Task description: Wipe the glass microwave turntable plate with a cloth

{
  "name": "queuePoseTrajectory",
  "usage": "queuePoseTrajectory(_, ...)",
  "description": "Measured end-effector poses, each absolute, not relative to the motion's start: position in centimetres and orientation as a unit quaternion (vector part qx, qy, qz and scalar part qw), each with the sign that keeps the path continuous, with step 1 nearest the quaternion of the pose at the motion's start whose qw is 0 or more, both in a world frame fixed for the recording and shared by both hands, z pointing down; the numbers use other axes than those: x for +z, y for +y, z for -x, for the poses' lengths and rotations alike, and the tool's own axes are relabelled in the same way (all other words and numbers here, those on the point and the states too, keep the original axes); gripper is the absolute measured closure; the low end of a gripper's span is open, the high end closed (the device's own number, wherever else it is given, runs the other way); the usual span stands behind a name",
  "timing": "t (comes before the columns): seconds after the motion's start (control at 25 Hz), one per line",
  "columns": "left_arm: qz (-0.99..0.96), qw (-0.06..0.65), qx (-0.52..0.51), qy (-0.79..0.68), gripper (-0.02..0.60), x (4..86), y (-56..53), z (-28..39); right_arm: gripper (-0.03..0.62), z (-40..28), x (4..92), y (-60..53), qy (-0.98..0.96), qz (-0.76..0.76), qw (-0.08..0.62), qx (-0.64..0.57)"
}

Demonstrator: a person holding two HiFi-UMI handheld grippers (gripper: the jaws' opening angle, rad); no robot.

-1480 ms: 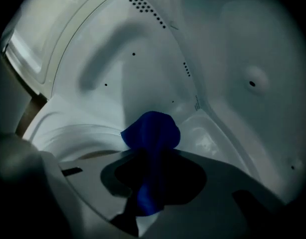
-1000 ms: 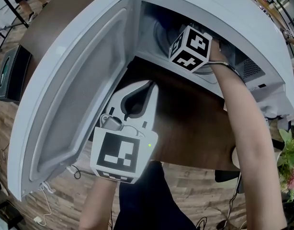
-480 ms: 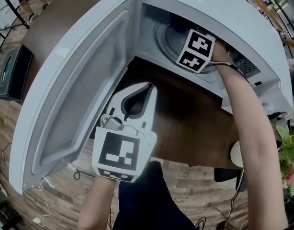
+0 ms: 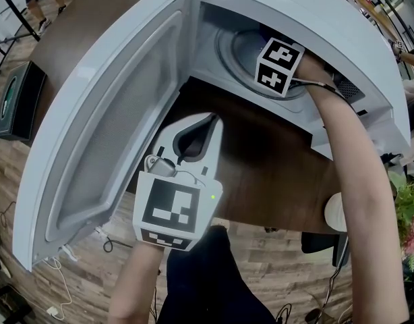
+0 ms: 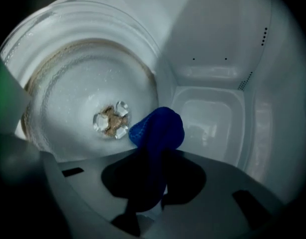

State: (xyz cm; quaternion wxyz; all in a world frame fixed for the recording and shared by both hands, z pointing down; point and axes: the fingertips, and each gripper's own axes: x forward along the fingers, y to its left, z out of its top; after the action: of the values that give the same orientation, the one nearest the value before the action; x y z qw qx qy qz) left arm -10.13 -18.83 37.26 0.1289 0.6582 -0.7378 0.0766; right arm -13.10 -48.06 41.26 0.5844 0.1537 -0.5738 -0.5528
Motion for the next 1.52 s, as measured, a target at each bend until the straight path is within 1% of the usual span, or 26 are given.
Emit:
queuePoseTrajectory(0.2, -0.660, 0.132, 0.078, -0.736, 0.569, 37.5, -19.0, 10.0, 0.528, 10.8, 41.5, -49.3, -0.520, -0.153, 0.641, -0.544)
queuePoseTrajectory(0.4, -0.661, 0.135, 0.080, -0.734, 0.569, 37.8, -18.8, 9.8, 0.528, 7.6, 41.9, -49.8, -0.416, -0.116, 0.719, -0.544)
queuePoseTrajectory(0.48, -0.662, 0.135, 0.081, -0.733, 0.569, 37.8, -18.7, 9.7, 0.528, 7.1, 41.9, -49.9, -0.392, -0.105, 0.731, -0.550)
queuePoseTrajectory(0.68, -0.658, 0.135, 0.079, -0.736, 0.569, 37.7, -18.4, 9.9, 0.526, 7.1, 41.7, -50.0, -0.387, -0.102, 0.727, -0.557)
queuePoseTrajectory(0.76, -0.658, 0.134, 0.078, -0.737, 0.569, 37.6, -18.4, 9.9, 0.523, 7.8, 40.9, -49.8, -0.412, -0.114, 0.713, -0.555)
queuePoseTrajectory(0.92, -0.657, 0.136, 0.078, -0.738, 0.569, 37.7, -18.2, 9.9, 0.522, 10.0, 39.5, -48.8, -0.475, -0.149, 0.655, -0.568)
queuePoseTrajectory(1.12, -0.657, 0.137, 0.082, -0.737, 0.569, 37.9, -18.2, 9.8, 0.520, 13.5, 37.8, -46.4, -0.575, -0.198, 0.533, -0.589)
queuePoseTrajectory(1.2, -0.657, 0.138, 0.083, -0.736, 0.569, 37.9, -18.2, 9.7, 0.520, 14.2, 37.2, -45.7, -0.609, -0.213, 0.496, -0.582)
queuePoseTrajectory(1.52, -0.650, 0.142, 0.087, -0.741, 0.569, 38.2, -17.9, 10.2, 0.513, 16.4, 36.0, -41.0, -0.708, -0.202, 0.406, -0.541)
